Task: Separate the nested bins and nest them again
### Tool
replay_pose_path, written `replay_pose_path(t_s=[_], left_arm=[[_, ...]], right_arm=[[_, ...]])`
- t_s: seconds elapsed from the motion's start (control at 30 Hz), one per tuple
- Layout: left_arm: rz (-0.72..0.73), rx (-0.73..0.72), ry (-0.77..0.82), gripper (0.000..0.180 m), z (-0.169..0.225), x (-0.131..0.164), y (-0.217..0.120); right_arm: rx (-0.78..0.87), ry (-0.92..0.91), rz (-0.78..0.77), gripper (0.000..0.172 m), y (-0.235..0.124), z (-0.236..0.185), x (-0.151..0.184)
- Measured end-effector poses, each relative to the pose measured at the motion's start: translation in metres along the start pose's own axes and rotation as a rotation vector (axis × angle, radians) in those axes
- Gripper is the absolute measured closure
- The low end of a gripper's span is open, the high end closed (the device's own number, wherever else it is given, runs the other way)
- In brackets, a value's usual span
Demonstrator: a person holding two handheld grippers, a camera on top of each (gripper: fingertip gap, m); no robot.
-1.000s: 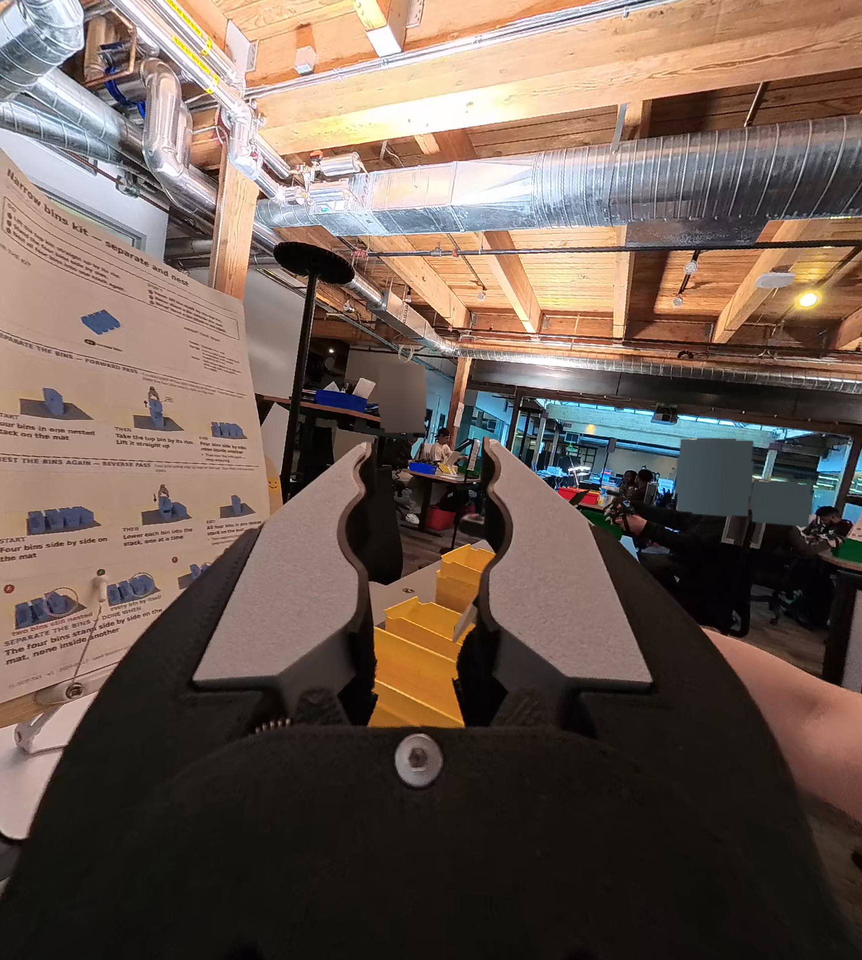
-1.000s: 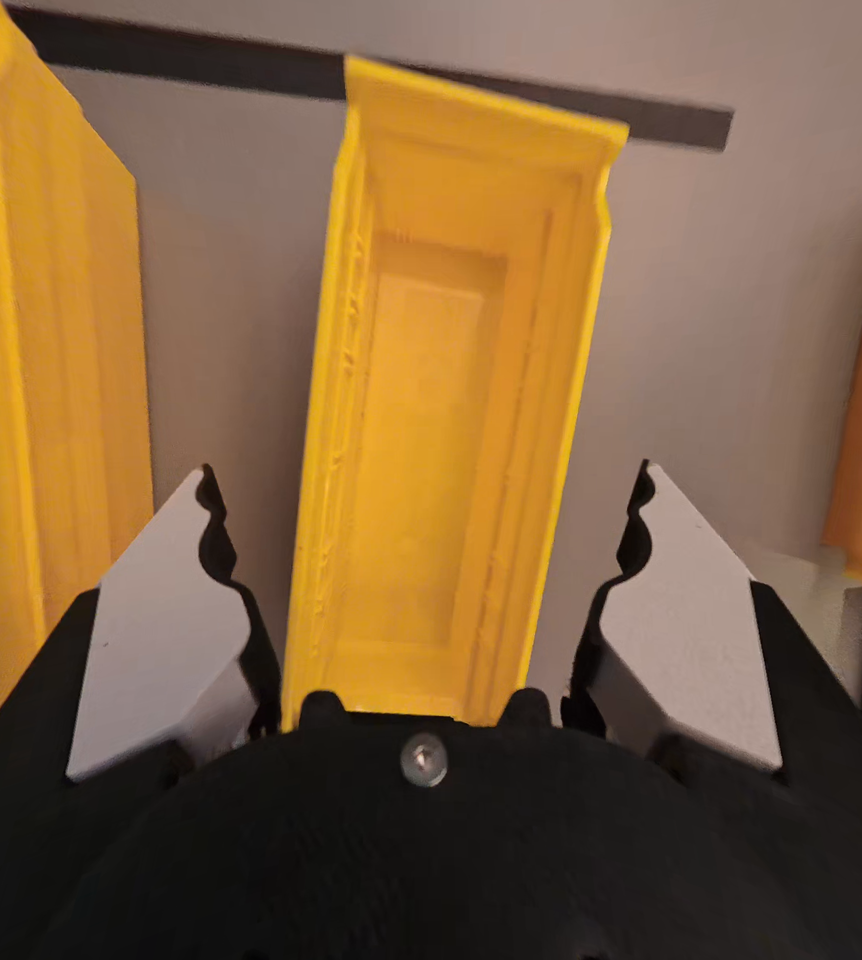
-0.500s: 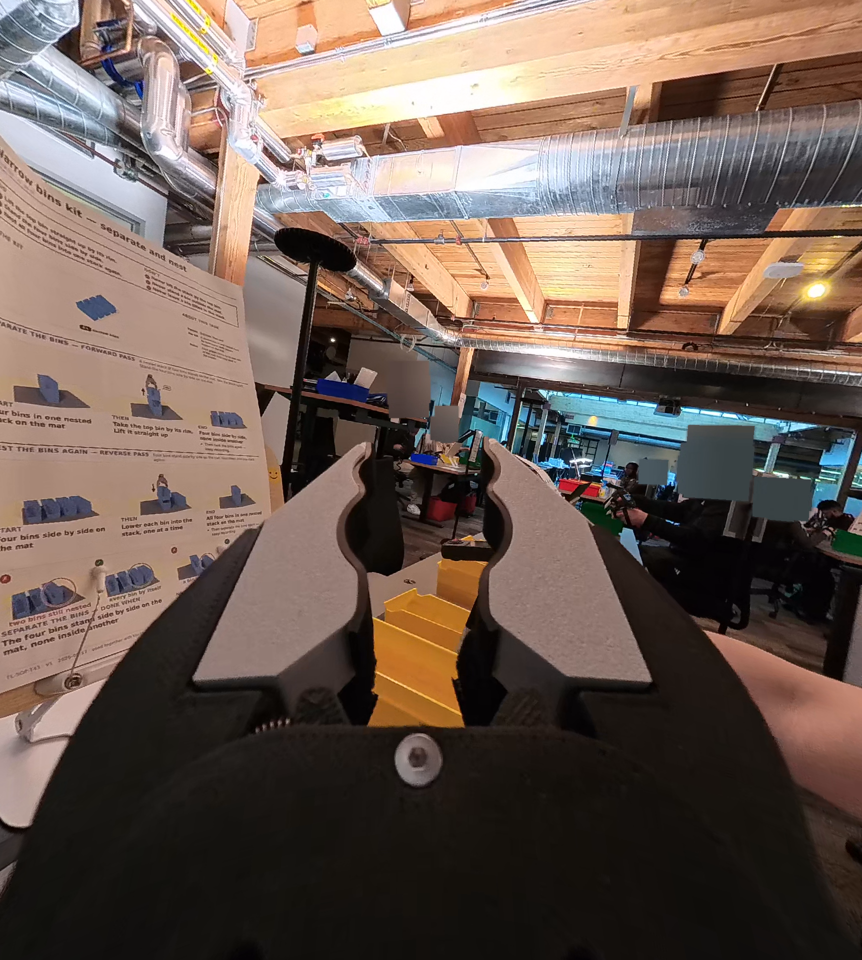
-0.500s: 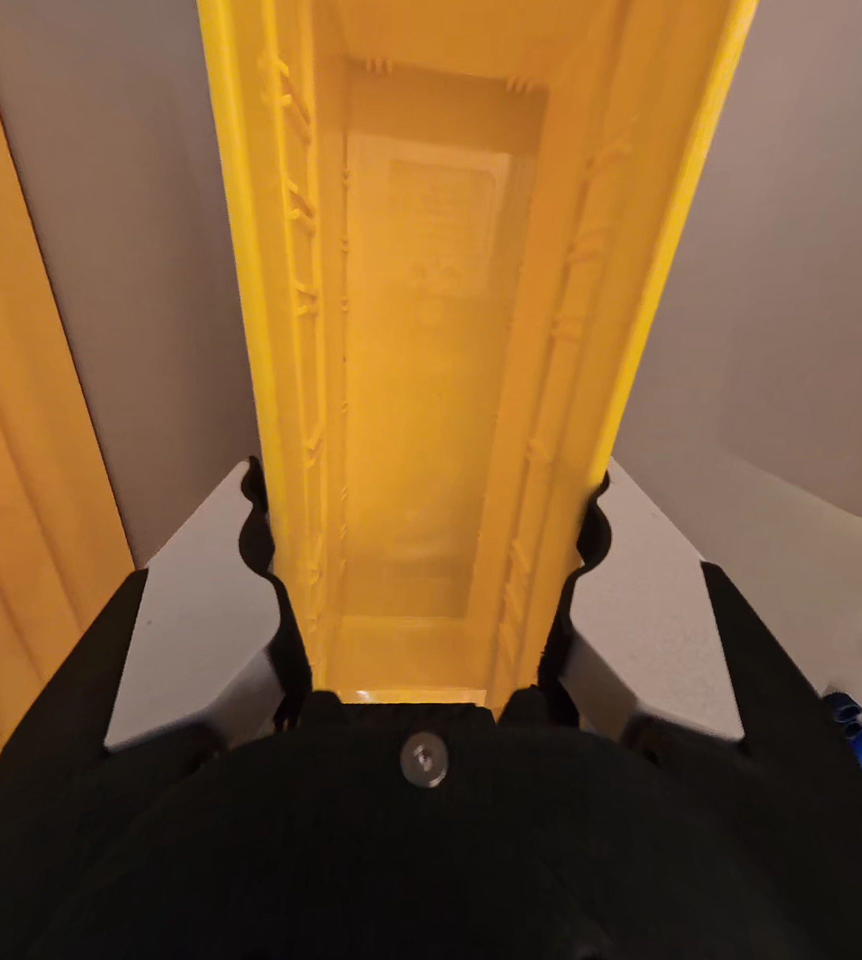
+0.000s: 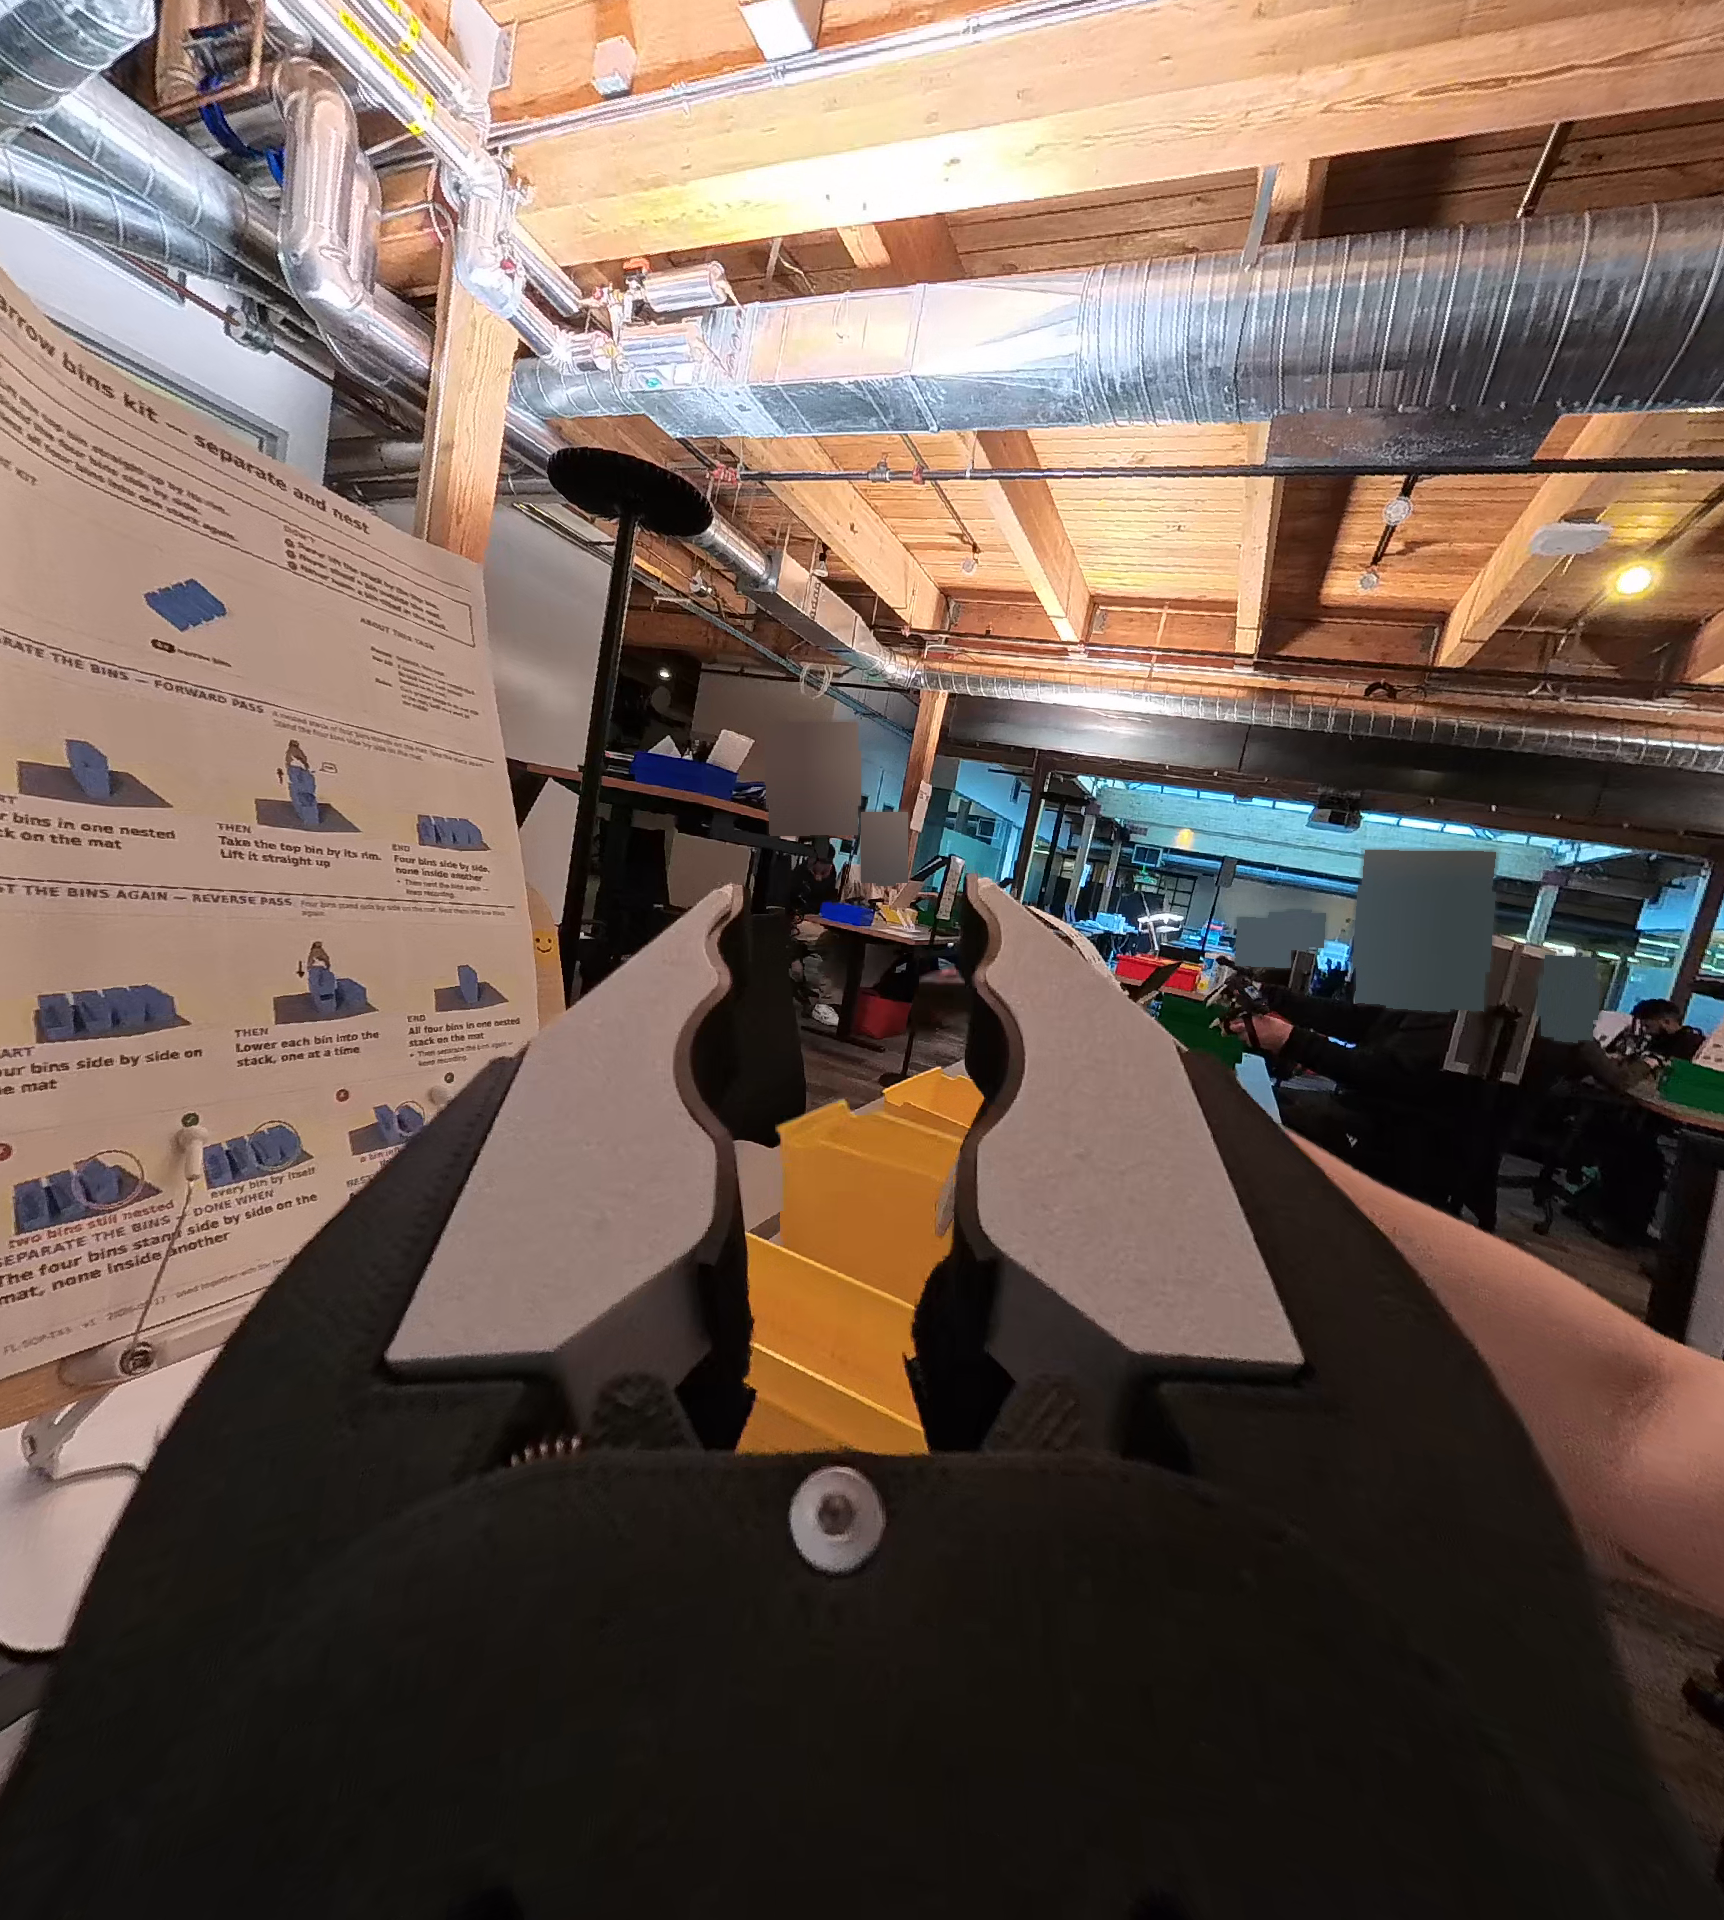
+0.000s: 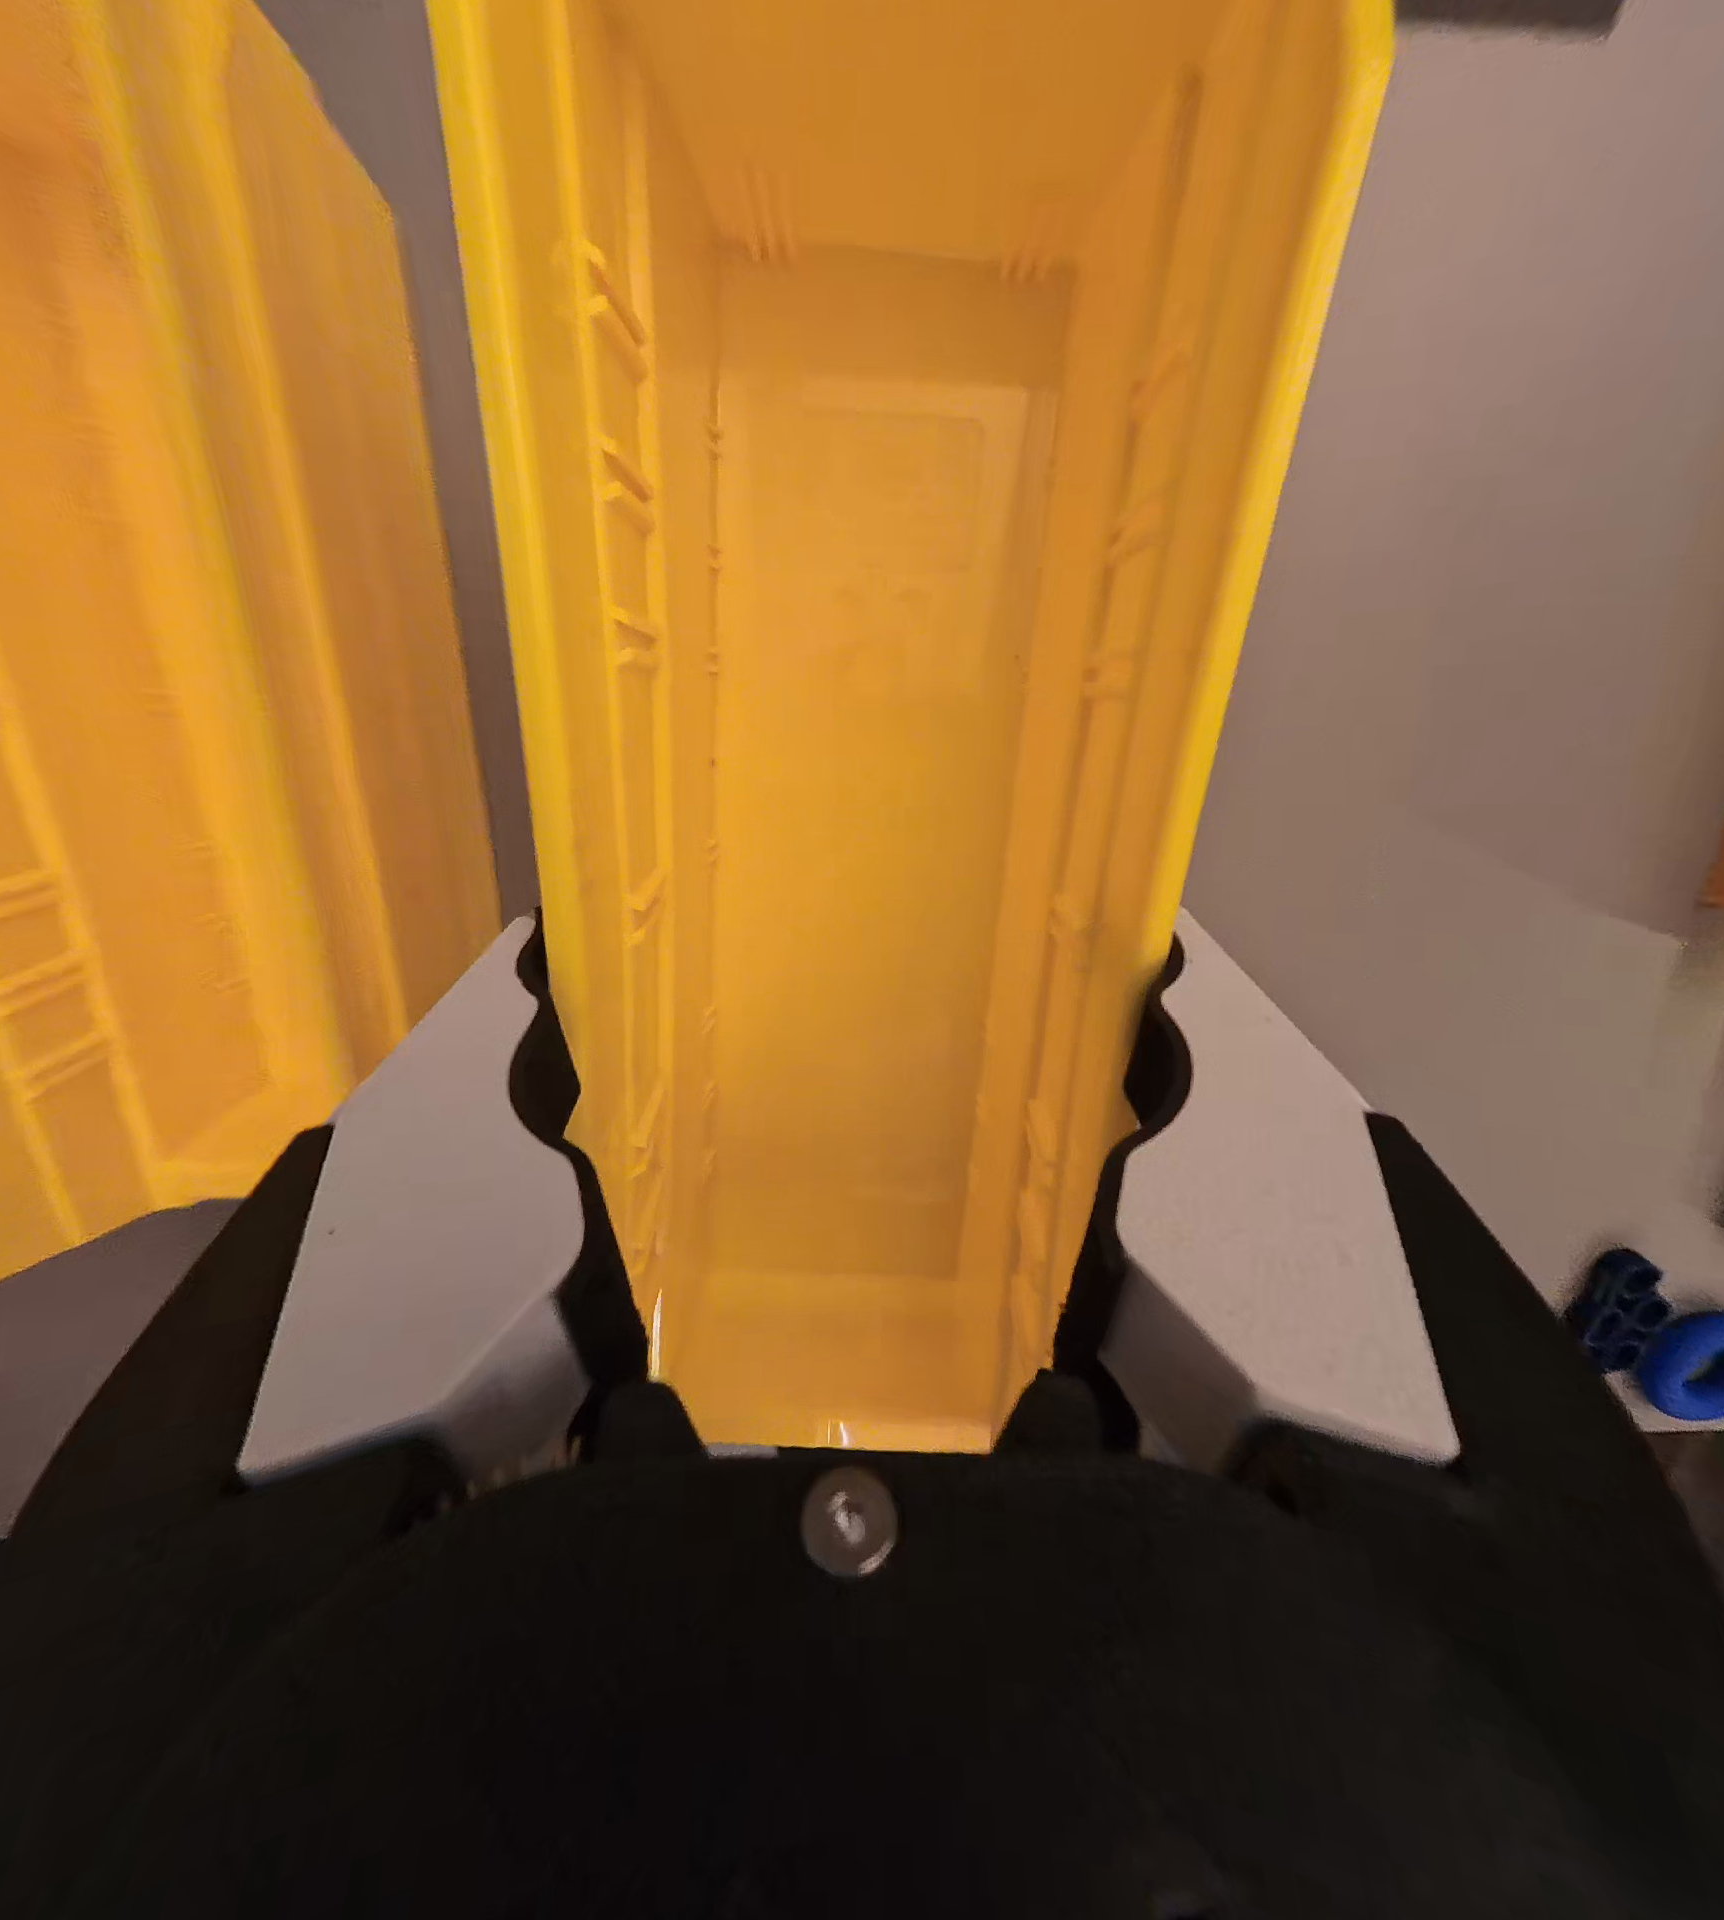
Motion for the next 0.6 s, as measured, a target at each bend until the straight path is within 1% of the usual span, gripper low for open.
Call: replay_pose_path(t_s=[0.1,0.17,0.27,0.37,0.43,0.5,0.6], left_arm=[[-0.006,-0.001,0.004,0.142,0.001,0.001,0.002],[-0.011,-0.001,0.004,0.142,0.001,0.002,0.003],[-0.019,0.001,0.003,0.142,0.002,0.003,0.006],[-0.031,0.003,0.004,0.142,0.004,0.005,0.009],[-0.044,0.007,0.005,0.142,0.005,0.007,0.011],[-0.052,0.014,0.008,0.142,0.007,0.008,0.012],[-0.051,0.01,0.017,0.142,0.008,0.007,0.011]], right_arm=[[0.013,-0.028,0.086,0.061,-0.042,-0.028,-0.005],[-0.007,-0.053,0.127,0.06,-0.064,-0.051,-0.007],[-0.084,-0.082,0.142,0.059,-0.081,-0.089,-0.013],[-0.207,-0.084,0.125,0.06,-0.078,-0.123,-0.022],[-0.253,-0.083,0.101,0.06,-0.07,-0.141,-0.027],[-0.253,-0.087,0.079,0.06,-0.059,-0.152,-0.031],[-0.221,-0.066,0.071,0.06,-0.046,-0.157,-0.034]])
Point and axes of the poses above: each gripper's, where its closed fingertips meet, y out along the fingers, x out of its underside, z = x × y across the jaws, the point moved 5 cm from there along -y, back along the fingers, and after that the axes turned 9 degrees about -z, right-handed, at the moved point
